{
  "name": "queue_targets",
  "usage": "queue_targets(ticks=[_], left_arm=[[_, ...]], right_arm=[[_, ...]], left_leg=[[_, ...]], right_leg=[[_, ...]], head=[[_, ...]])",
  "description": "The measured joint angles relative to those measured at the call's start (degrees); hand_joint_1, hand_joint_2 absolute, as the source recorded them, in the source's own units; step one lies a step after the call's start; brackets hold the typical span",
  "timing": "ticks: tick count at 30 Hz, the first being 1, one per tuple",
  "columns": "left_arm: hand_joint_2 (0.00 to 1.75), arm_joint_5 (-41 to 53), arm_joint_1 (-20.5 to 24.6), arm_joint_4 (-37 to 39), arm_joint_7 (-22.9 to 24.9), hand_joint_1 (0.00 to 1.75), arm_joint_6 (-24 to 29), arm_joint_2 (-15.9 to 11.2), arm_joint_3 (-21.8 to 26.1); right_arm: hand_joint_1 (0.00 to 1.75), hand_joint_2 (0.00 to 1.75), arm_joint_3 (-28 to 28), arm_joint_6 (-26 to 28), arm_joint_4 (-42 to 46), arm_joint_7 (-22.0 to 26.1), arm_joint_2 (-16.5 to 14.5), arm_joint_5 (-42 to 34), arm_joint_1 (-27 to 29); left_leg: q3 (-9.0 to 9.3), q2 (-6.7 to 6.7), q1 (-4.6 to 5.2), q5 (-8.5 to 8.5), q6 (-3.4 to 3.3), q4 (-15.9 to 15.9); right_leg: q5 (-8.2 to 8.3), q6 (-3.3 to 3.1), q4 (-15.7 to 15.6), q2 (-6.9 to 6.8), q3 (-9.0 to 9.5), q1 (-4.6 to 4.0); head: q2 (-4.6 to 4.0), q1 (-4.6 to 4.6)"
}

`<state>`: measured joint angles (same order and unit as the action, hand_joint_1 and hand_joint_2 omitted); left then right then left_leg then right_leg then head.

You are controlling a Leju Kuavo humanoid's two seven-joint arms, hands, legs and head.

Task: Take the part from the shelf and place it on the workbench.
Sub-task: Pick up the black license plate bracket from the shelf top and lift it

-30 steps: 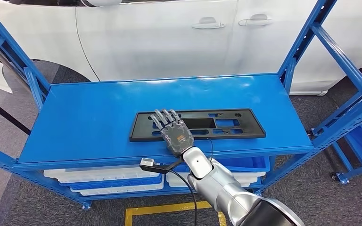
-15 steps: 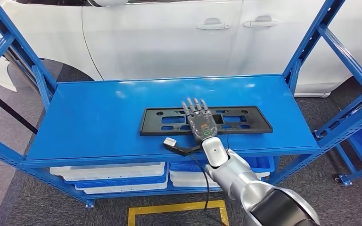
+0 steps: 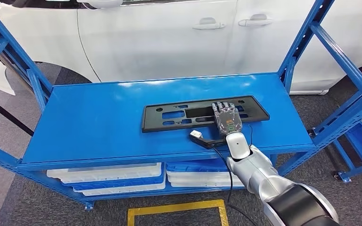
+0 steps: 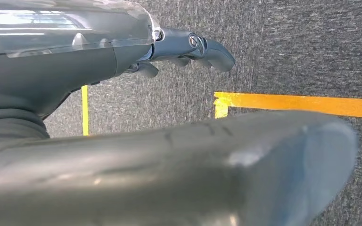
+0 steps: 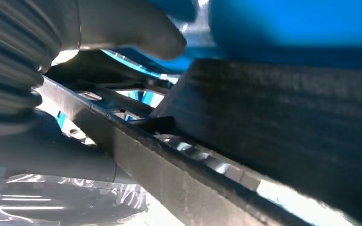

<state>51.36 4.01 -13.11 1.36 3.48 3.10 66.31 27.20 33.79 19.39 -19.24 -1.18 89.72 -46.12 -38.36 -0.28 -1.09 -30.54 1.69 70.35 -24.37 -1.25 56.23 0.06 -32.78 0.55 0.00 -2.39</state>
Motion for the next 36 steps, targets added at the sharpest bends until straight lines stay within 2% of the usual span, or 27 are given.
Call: queue_targets(ticks=[1, 3, 5, 7, 8, 9, 10, 11, 13, 14, 15, 18, 20, 22, 23, 24, 25, 26, 28, 30, 33, 34, 35, 36], left_arm=[[0.0, -0.01, 0.06, 0.0, -0.08, 0.0, -0.01, -0.04, 0.0], [0.0, 0.01, 0.11, 0.0, -0.23, 0.0, 0.0, -0.11, 0.01], [0.0, 0.04, 0.18, 0.0, -0.27, 0.0, 0.03, -0.1, 0.01], [0.0, 0.05, 0.26, 0.0, -0.26, 0.0, 0.07, -0.11, 0.01], [0.0, 0.05, 0.24, 0.0, -0.25, 0.0, 0.08, -0.11, 0.01], [0.0, 0.06, 0.21, 0.0, -0.24, 0.0, 0.1, -0.11, 0.02], [0.0, 0.07, 0.2, 0.0, -0.22, 0.0, 0.12, -0.11, 0.02], [0.0, 0.1, 0.2, 0.0, -0.2, 0.0, 0.13, -0.11, 0.02], [0.0, 0.25, 0.24, 0.0, -0.2, 0.0, 0.14, -0.07, 0.02], [0.0, 0.32, 0.28, 0.0, -0.2, 0.0, 0.13, -0.06, 0.02], [0.0, 0.38, 0.31, 0.0, -0.22, 0.0, 0.13, -0.04, 0.02], [0.0, 0.47, 0.31, 0.0, -0.86, 0.0, -0.04, -0.05, 0.02], [0.87, 0.62, 0.3, 0.0, -2.32, 0.0, -0.59, -0.04, 0.01], [1.75, 0.79, 0.21, 0.0, -4.35, 0.0, -1.16, -0.04, 0.01], [1.75, 0.85, 0.11, 0.0, -5.35, 0.0, -1.32, -0.05, 0.02], [1.75, 0.9, -0.01, 0.0, -6.19, 0.0, -1.43, -0.06, 0.02], [1.75, 0.91, -0.11, 0.0, -6.81, 0.0, -1.51, -0.07, 0.02], [1.75, 0.91, -0.16, 0.0, -7.3, 0.0, -1.59, -0.08, 0.02], [1.75, 0.81, -0.15, 0.0, -7.86, 0.0, -1.66, -0.1, 0.02], [1.75, 0.63, -0.07, 0.01, -8.16, 0.0, -1.68, -0.12, 0.02], [1.75, 0.61, -0.06, 0.02, -8.26, 0.0, -1.67, -0.12, 0.02], [1.75, 0.74, -0.05, 0.02, -8.33, 0.0, -1.67, -0.12, 0.02], [1.75, 0.91, 0.0, 0.02, -8.47, 0.0, -1.66, -0.11, 0.02], [1.75, 1.14, 0.05, 0.02, -8.74, 0.0, -1.66, -0.1, 0.02]], right_arm=[[1.75, 1.75, -0.25, 0.05, -0.11, 0.14, 0.12, 0.04, -0.03], [1.75, 1.75, -1.02, 0.53, -0.32, 0.81, 0.49, 0.21, -0.18], [1.75, 1.75, -1.56, 1.02, -0.41, 1.43, 0.8, 0.31, -0.34], [1.75, 1.75, -1.71, 1.16, -0.52, 1.65, 0.97, 0.32, -0.32], [1.75, 1.75, -1.74, 1.25, -0.59, 1.77, 1.01, 0.33, -0.24], [1.75, 1.75, -1.75, 1.36, -0.64, 1.9, 1.02, 0.34, -0.17], [1.75, 1.75, -1.75, 1.53, -0.68, 2.03, 1.03, 0.34, -0.14], [1.75, 1.75, -1.76, 1.77, -0.69, 2.15, 1.03, 0.35, -0.17], [1.75, 1.75, -1.78, 2.18, -0.69, 2.44, 1.02, 0.36, -0.33], [1.75, 1.75, -1.79, 2.31, -0.68, 2.6, 1.0, 0.37, -0.43], [1.75, 1.75, -1.8, 2.34, -0.67, 2.76, 0.97, 0.39, -0.49], [1.75, 1.75, -1.85, 2.46, -0.63, 3.1, 0.89, 0.45, -0.6], [1.75, 1.75, -1.91, 2.49, -0.61, 3.18, 0.75, 0.46, -0.73], [1.75, 1.75, -2.05, 2.49, -0.62, 3.35, 0.69, 0.47, -0.77], [1.75, 1.75, -2.23, 2.5, -0.63, 3.52, 0.69, 0.46, -0.74], [1.75, 1.75, -2.43, 2.53, -0.64, 3.73, 0.7, 0.47, -0.7], [1.75, 1.75, -2.62, 2.59, -0.64, 3.95, 0.7, 0.48, -0.66], [1.75, 1.75, -2.8, 2.7, -0.65, 4.11, 0.7, 0.47, -0.64], [1.75, 1.75, -3.17, 3.02, -0.65, 4.39, 0.71, 0.46, -0.67], [1.75, 1.75, -3.73, 3.23, -0.64, 4.58, 0.75, 0.46, -0.72], [1.75, 1.75, -4.37, 3.52, -0.63, 5.06, 0.8, 0.38, -0.73], [1.75, 1.75, -4.66, 3.81, -0.63, 5.51, 0.8, 0.22, -0.71], [1.75, 1.75, -5.06, 4.19, -0.62, 6.37, 0.8, -0.19, -0.68], [1.75, 1.75, -5.57, 4.55, -0.48, 7.68, 0.73, -0.94, -0.54]], left_leg=[[2.04, -0.02, 0.03, 1.85, -0.27, -4.36], [6.14, 0.01, -0.03, 5.64, -1.51, -13.2], [6.21, 0.05, 0.01, 5.74, -2.77, -13.7], [6.04, 0.12, 0.1, 5.8, -3.12, -13.71], [5.98, 0.13, 0.16, 5.81, -3.17, -13.69], [5.95, 0.13, 0.2, 5.82, -3.19, -13.68], [6.0, 0.1, 0.24, 5.81, -3.19, -13.66], [6.11, 0.06, 0.27, 5.79, -3.15, -13.65], [6.3, -0.01, 0.46, 5.65, -2.89, -13.56], [6.29, -0.03, 0.57, 5.59, -2.65, -13.49], [6.24, -0.05, 0.65, 5.54, -2.37, -13.43], [6.16, -0.06, 0.55, 5.34, -1.4, -13.28], [5.02, -0.05, 0.43, 3.48, -0.81, -10.59], [1.79, -0.04, 0.29, -0.23, -0.35, -3.57], [-0.04, -0.03, 0.21, -1.77, -0.14, 0.3], [-1.27, -0.02, 0.11, -2.4, 0.05, 2.86], [-1.54, -0.01, -0.01, -1.87, 0.2, 3.33], [-0.75, 0.01, -0.17, -0.31, 0.31, 1.58], [2.92, 0.07, -0.45, 3.53, 0.44, -6.13], [5.37, 0.03, -0.4, 4.99, -0.15, -11.4], [5.56, -0.02, -0.17, 5.0, -1.57, -12.36], [5.58, 0.0, -0.17, 5.17, -2.03, -12.52], [5.57, 0.03, -0.21, 5.35, -2.43, -12.7], [5.52, 0.06, -0.22, 5.48, -2.71, -12.81]], right_leg=[[-0.1, 0.41, 0.26, 0.02, -0.11, -0.05], [-0.63, 1.8, 1.03, 0.13, -0.39, -0.04], [-2.9, 2.75, 4.54, 0.19, -1.98, 0.05], [-6.82, 3.06, 12.45, 0.16, -5.68, 0.14], [-8.11, 3.16, 16.06, 0.15, -7.44, 0.16], [-8.35, 3.18, 17.95, 0.15, -8.39, 0.18], [-7.39, 3.11, 17.4, 0.14, -8.15, 0.19], [-5.47, 2.92, 14.37, 0.14, -6.65, 0.18], [-1.7, 2.33, 5.78, 0.1, -2.38, 0.03], [-0.74, 2.06, 2.73, 0.08, -0.95, -0.1], [-0.52, 1.83, 1.27, 0.07, -0.31, -0.25], [-0.47, 1.06, 0.68, 0.02, -0.19, -0.29], [-0.21, 0.42, 0.22, -0.17, 0.04, 0.0], [-0.16, 0.12, 0.13, -0.32, 0.01, 0.03], [-0.17, 0.08, 0.17, -0.35, -0.06, 0.02], [-0.19, 0.08, 0.22, -0.33, -0.1, 0.02], [-0.23, 0.13, 0.31, -0.31, -0.11, 0.05], [-0.32, 0.24, 0.46, -0.26, -0.09, 0.11], [-0.65, 0.7, 0.96, -0.12, -0.11, 0.14], [-0.87, 1.38, 1.46, 0.08, -0.39, -0.04], [-0.84, 2.4, 1.59, 0.22, -0.67, -0.01], [-1.36, 2.69, 2.19, 0.2, -0.94, 0.09], [-2.48, 2.92, 3.82, 0.19, -1.7, 0.18], [-4.21, 3.05, 6.75, 0.17, -3.08, 0.25]], head=[[0.0, 0.0], [0.0, 0.01], [0.0, 0.01], [0.0, 0.01], [0.0, 0.01], [0.0, 0.01], [0.0, 0.01], [0.0, 0.01], [0.0, 0.01], [0.0, 0.01], [0.0, 0.01], [0.0, 0.01], [0.0, 0.01], [0.0, 0.0], [0.0, 0.0], [0.0, 0.0], [0.0, 0.0], [0.0, 0.0], [0.0, 0.0], [0.0, 0.01], [0.0, 0.01], [0.0, 0.01], [0.0, 0.01], [0.0, 0.01]])
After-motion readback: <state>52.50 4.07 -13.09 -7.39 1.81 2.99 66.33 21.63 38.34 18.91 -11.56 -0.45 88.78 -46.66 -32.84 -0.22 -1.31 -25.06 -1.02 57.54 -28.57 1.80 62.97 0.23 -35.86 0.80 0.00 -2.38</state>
